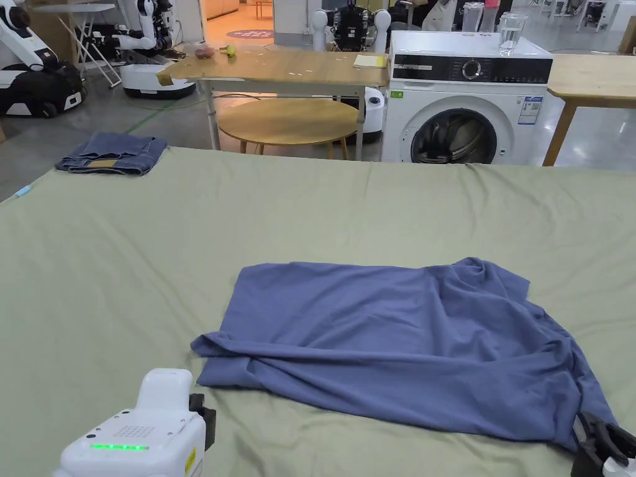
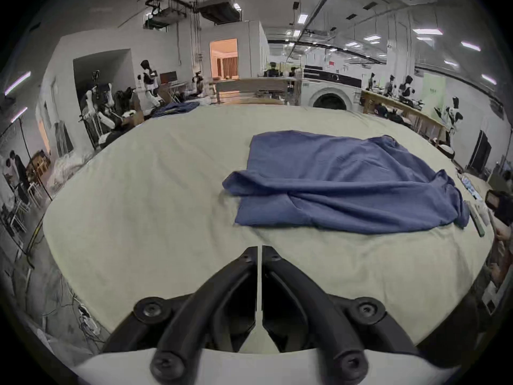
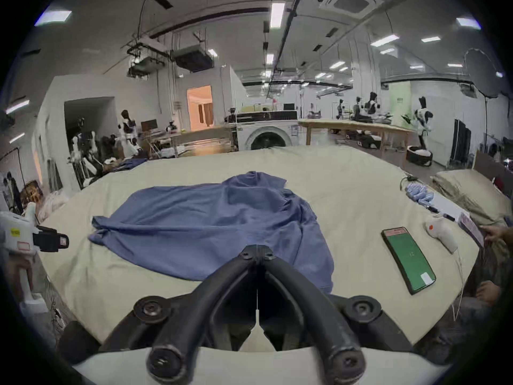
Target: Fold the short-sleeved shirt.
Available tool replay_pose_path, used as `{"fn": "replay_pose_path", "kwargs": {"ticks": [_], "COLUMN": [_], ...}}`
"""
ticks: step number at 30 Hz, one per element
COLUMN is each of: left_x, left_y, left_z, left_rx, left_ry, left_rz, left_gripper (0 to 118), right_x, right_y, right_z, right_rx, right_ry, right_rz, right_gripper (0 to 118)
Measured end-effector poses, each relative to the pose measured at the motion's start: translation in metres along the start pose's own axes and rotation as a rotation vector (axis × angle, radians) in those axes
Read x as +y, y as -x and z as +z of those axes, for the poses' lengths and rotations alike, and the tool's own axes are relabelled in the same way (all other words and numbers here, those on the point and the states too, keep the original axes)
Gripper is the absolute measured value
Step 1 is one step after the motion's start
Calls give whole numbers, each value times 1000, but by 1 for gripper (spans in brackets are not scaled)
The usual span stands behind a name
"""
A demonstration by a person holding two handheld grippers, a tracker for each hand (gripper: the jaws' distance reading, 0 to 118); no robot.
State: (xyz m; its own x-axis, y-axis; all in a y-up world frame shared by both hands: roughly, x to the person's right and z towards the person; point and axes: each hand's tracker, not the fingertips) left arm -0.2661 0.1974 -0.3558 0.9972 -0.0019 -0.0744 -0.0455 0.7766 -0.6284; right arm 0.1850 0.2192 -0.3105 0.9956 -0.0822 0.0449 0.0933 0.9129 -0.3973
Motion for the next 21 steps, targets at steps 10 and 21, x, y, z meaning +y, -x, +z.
{"fn": "replay_pose_path", "kwargs": {"ticks": [10, 21], "left_x": [49, 46], "left_y": [-15, -70], "left_z": [-108, -117], "left_rx": [112, 73], "left_ry": [159, 235], "left_rz": [-94, -328], "left_gripper": [114, 6], "right_x": [-2, -5], "right_y": [-34, -71], "right_z": [-5, -50], "right_rx": [-60, -123], "right_ry": [18, 151], "right_rz": [-28, -14], "right_gripper": [0, 39]}}
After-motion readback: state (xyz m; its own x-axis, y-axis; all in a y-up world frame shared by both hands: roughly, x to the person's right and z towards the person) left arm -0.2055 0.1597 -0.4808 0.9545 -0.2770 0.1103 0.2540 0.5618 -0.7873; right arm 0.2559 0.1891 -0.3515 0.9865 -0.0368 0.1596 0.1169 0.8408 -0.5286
